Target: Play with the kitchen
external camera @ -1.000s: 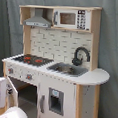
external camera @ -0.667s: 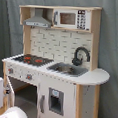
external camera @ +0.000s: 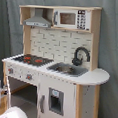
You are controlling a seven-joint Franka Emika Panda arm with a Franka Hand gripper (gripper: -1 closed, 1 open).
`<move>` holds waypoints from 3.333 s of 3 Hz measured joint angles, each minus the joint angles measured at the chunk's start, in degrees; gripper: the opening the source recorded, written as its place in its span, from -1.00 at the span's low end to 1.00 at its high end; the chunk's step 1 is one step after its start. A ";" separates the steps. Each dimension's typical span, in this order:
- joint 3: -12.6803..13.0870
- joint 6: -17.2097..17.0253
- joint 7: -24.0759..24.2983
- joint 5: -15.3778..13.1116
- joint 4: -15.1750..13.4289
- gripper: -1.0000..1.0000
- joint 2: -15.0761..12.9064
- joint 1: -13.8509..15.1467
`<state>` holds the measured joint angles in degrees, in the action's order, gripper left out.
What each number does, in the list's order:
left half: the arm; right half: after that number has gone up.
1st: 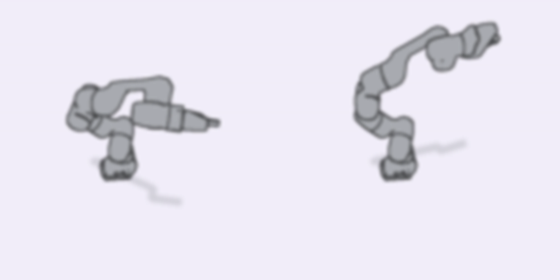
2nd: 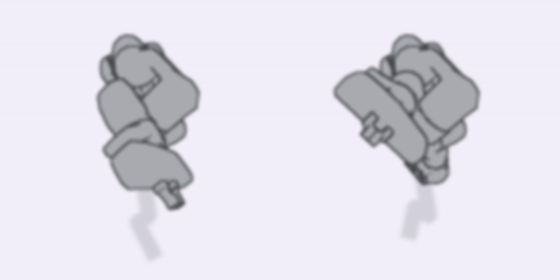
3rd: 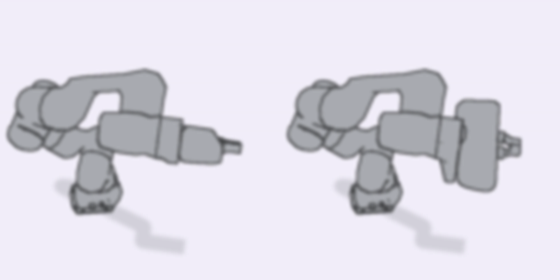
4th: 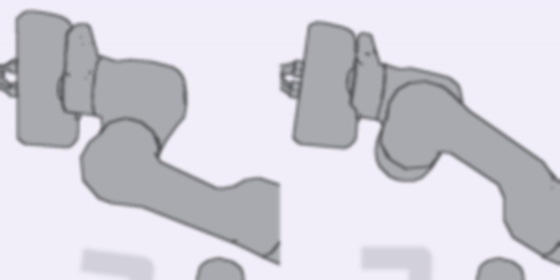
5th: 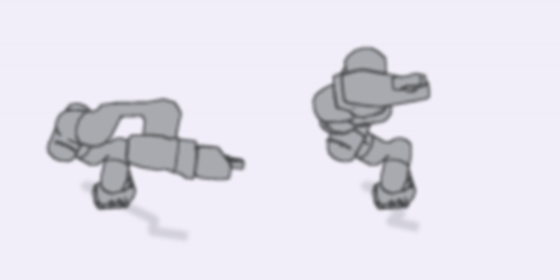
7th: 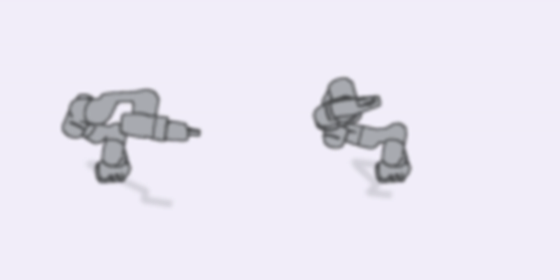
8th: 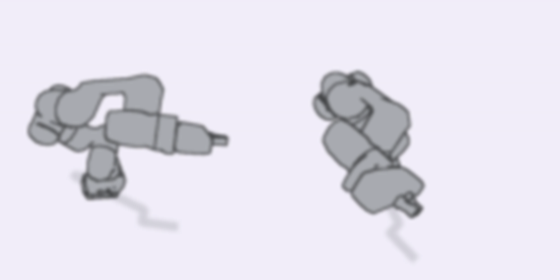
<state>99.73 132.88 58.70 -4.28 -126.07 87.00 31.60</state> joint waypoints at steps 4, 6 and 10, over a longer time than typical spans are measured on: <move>-0.24 -8.32 2.13 -4.62 0.97 1.00 -0.60 -3.61; -5.61 -13.06 -0.87 -12.02 1.80 1.00 -1.98 -7.00; -16.35 -13.95 -25.41 -13.94 1.57 1.00 -2.16 -9.34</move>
<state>83.39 118.93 33.30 -18.22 -124.50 84.83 22.27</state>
